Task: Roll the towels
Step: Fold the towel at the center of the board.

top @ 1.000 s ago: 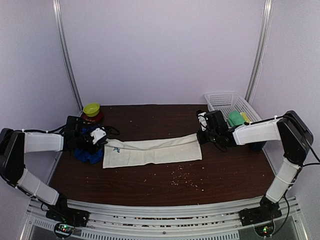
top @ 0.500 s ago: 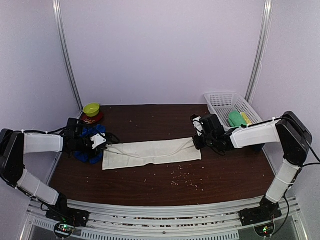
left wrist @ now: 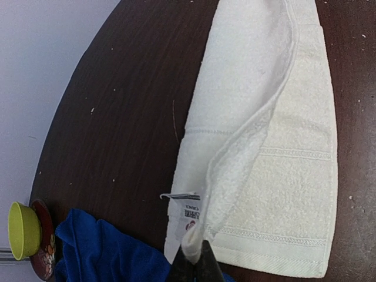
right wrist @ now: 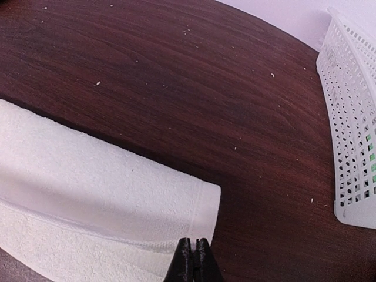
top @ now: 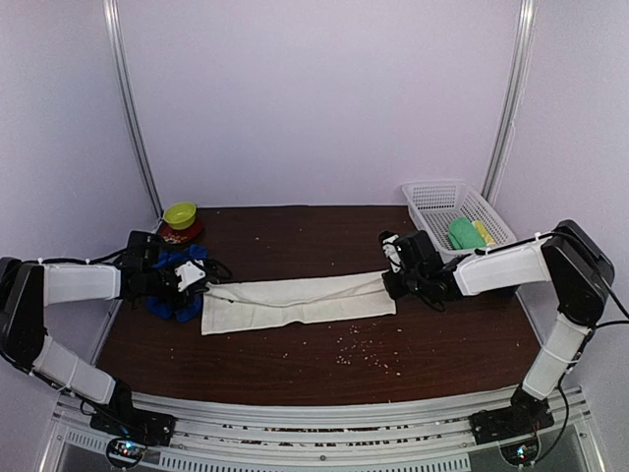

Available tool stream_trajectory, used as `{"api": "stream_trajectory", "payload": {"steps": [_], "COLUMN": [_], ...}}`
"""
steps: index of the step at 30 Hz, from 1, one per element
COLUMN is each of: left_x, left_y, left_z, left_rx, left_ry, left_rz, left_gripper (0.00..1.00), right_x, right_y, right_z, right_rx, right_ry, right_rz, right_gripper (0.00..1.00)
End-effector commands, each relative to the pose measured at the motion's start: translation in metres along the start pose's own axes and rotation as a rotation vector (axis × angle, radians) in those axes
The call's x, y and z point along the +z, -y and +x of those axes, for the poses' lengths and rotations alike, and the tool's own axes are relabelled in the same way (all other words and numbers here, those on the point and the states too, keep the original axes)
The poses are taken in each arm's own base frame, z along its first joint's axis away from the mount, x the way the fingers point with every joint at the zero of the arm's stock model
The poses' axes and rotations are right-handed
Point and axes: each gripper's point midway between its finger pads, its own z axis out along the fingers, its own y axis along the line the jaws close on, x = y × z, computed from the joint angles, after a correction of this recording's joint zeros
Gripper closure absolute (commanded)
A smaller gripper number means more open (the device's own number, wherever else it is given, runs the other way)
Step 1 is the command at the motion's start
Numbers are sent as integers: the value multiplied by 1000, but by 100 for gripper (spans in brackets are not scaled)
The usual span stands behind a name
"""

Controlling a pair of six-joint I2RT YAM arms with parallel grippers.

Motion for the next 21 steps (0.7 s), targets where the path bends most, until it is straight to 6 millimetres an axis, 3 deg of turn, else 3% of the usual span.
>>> {"api": "stream_trajectory", "payload": {"steps": [1, 8, 21], "left_x": [-11, -15, -15], "left_y": [-3, 7, 28], "left_z": [-8, -5, 8], "left_rx": [2, 32, 96], "left_ry": [53, 55, 13], "left_rz": [-10, 20, 85], "left_gripper": [100, 100, 100], "right_x": [-13, -20, -7], "right_y": [5, 5, -6], "right_z": [-7, -6, 22], "right_rx": [13, 5, -36], "right_ry": [28, 32, -67], "right_rz": [12, -4, -32], "right_gripper": [100, 100, 100]}}
